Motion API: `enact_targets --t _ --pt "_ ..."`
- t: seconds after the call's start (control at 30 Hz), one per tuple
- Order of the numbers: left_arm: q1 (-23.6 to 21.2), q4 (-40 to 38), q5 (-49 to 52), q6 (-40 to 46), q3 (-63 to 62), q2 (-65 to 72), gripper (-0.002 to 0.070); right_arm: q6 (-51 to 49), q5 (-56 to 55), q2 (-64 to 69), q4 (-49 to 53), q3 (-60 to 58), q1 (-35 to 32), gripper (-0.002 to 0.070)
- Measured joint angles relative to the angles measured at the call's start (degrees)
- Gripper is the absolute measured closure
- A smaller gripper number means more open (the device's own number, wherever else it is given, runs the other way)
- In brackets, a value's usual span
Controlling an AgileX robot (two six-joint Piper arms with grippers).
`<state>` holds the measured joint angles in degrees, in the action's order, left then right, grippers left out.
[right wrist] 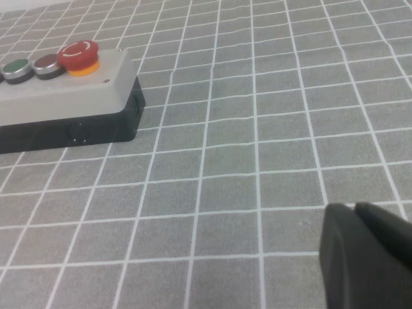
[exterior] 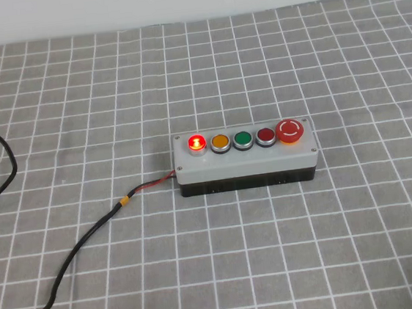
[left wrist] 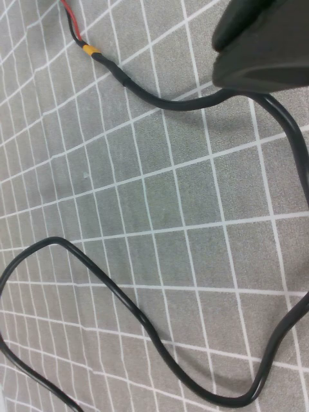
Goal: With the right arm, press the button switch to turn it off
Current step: 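Press the lit red button on the button box to turn it off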
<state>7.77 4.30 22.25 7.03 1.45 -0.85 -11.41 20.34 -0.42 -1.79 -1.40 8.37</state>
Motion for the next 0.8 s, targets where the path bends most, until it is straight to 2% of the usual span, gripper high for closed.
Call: enact_targets --t 0.8 --pt "0.0 0.0 0.0 0.0 0.0 0.0 0.0678 0.0 -1.9 0.0 0.0 0.0 0.0 0.0692"
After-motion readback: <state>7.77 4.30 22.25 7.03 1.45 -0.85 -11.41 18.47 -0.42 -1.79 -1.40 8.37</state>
